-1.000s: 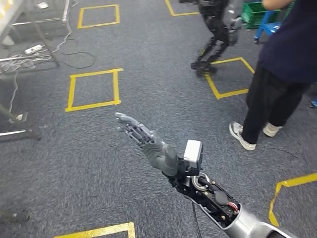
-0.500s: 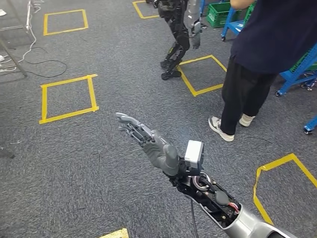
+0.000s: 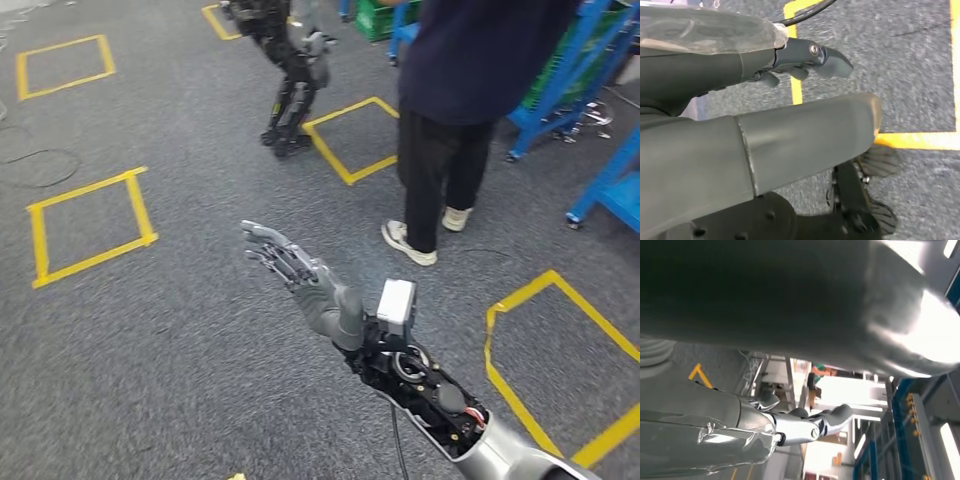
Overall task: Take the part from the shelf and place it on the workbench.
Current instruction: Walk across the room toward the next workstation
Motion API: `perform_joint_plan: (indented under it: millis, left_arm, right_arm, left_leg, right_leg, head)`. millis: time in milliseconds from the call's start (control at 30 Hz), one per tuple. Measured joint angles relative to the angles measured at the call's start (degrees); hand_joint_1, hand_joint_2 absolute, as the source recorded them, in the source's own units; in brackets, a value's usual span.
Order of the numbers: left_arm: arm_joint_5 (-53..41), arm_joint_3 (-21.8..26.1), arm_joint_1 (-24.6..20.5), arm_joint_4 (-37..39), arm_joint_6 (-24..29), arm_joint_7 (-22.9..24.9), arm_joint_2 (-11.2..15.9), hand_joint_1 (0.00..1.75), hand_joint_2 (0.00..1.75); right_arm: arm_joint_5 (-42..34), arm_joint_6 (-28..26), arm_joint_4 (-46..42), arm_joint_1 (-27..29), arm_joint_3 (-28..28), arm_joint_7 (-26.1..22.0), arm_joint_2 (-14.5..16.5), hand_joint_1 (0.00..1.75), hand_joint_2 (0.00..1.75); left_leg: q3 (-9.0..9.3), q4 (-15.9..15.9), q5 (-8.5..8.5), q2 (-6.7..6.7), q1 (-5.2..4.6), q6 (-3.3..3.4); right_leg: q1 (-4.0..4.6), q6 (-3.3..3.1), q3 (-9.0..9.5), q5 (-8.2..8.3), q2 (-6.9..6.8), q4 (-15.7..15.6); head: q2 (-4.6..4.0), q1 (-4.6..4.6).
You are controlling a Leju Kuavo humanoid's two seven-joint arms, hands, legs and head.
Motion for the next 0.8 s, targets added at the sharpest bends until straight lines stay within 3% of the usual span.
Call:
perform_joint_plan:
  millis: [67, 100, 133, 200, 267, 300, 367, 567, 600, 700, 733, 800]
  left_arm:
    - [0.05, 0.00, 0.16, 0.00, -0.01, -0.02, 0.03, 0.00, 0.00]
    - [0.09, 0.00, 0.26, 0.00, 0.00, -0.02, 0.05, 0.00, 0.00]
    - [0.13, 0.00, 0.33, 0.00, 0.00, -0.02, 0.07, 0.00, 0.00]
    - [0.16, 0.00, 0.36, 0.01, 0.03, -0.02, 0.14, 0.00, 0.00]
    - [0.16, 0.00, 0.30, 0.01, 0.09, -0.02, 0.27, 0.00, 0.00]
    - [0.18, 0.00, 0.22, 0.01, 0.13, -0.02, 0.31, 0.00, 0.00]
    - [0.21, 0.00, 0.08, 0.00, 0.18, -0.02, 0.29, 0.00, 0.00]
    - [0.30, 0.00, 0.00, 0.01, 0.28, -0.02, 0.25, 0.00, 0.00]
    - [0.43, 0.00, 0.02, 0.00, 0.40, -0.02, 0.18, 0.00, 0.00]
    - [0.79, 0.00, 0.19, -0.02, 0.85, -0.02, 0.01, 0.00, 0.00]
    - [0.80, 0.00, 0.20, -0.02, 0.91, -0.02, -0.02, 0.00, 0.00]
    - [0.80, 0.00, 0.17, -0.02, 0.92, -0.02, -0.12, 0.00, 0.00]
  right_arm:
    - [-0.05, -0.18, 0.02, 0.20, -0.04, 0.01, -0.01, 0.00, 0.00]
    - [-0.08, -0.25, 0.03, 0.30, -0.07, -0.01, -0.02, 0.00, 0.00]
    - [-0.12, -0.29, 0.03, 0.36, -0.09, -0.04, -0.03, 0.00, 0.00]
    - [-0.37, -0.34, 0.03, 0.38, -0.18, -0.09, -0.04, 0.00, 0.00]
    - [-0.73, -0.44, 0.02, 0.37, -0.39, -0.13, -0.04, 0.00, 0.00]
    - [-0.86, -0.48, 0.01, 0.37, -0.52, -0.15, -0.04, 0.00, 0.00]
    - [-0.92, -0.52, -0.01, 0.39, -0.67, -0.17, -0.05, 0.00, 0.00]
    - [-0.93, -0.51, -0.01, 0.44, -0.85, -0.21, -0.06, 0.00, 0.00]
    - [-0.97, -0.40, -0.03, 0.48, -1.06, -0.31, -0.08, 0.00, 0.00]
    - [-1.06, 0.08, 0.03, 0.61, -1.62, -0.60, -0.20, 0.00, 0.00]
    - [-1.06, 0.16, 0.08, 0.63, -1.69, -0.61, -0.24, 0.00, 0.00]
    - [-1.06, 0.27, 0.10, 0.60, -1.89, -0.62, -0.28, 0.00, 0.00]
  left_leg:
    - [-3.96, 7.67, -2.82, -1.28, -0.01, 0.00]
    - [-4.92, 9.04, -2.67, -1.49, -0.02, 0.06]
    - [-4.76, 7.93, -1.28, -1.64, -0.03, 0.19]
    - [-1.77, 0.12, 3.36, -2.84, -0.02, 0.66]
    - [0.98, -6.71, 6.00, -4.55, -0.02, 1.11]
    - [1.50, -8.04, 6.20, -5.02, -0.09, 1.30]
    - [1.57, -8.17, 6.06, -4.62, -0.26, 1.47]
    - [1.66, -8.22, 6.09, -4.18, -0.31, 1.81]
    - [1.80, -8.44, 6.16, -3.39, -0.25, 2.21]
    - [2.19, -8.97, 6.20, -0.19, -0.11, 3.12]
    - [2.28, -8.94, 6.10, 0.46, -0.10, 3.03]
    - [2.70, -8.89, 5.79, 1.53, -0.07, 2.69]
  right_leg:
    - [0.14, -0.20, -0.07, 0.02, 1.25, 0.03]
    - [0.21, -0.23, -0.05, 0.02, 2.01, 0.07]
    - [0.26, -0.24, 0.01, 0.01, 2.82, 0.11]
    - [0.24, -0.15, 0.14, -0.03, 4.27, 0.20]
    - [0.35, 0.25, -0.04, -0.14, 5.47, 0.42]
    - [0.33, 0.53, -0.20, -0.15, 5.97, 0.47]
    - [0.24, 0.94, -0.39, -0.10, 6.58, 0.45]
    - [0.16, 1.34, -0.45, -0.04, 7.09, 0.32]
    - [0.17, 1.73, -1.84, -1.72, 5.65, 3.33]
    - [-0.05, 2.83, -8.22, -7.81, 0.49, 17.02]
    - [-0.20, 2.90, -8.26, -7.22, 0.20, 17.17]
    - [-0.34, 2.80, -4.49, -3.32, -1.11, 9.88]
  head:
    - [0.00, -0.57]
    - [0.00, -0.70]
    - [0.00, -0.77]
    - [0.00, -0.89]
    - [0.00, -1.04]
    - [0.00, -1.06]
    - [0.00, -1.01]
    - [0.00, -0.97]
    - [0.00, -0.62]
    - [0.00, 0.62]
    - [0.00, 0.80]
    - [0.00, 1.27]
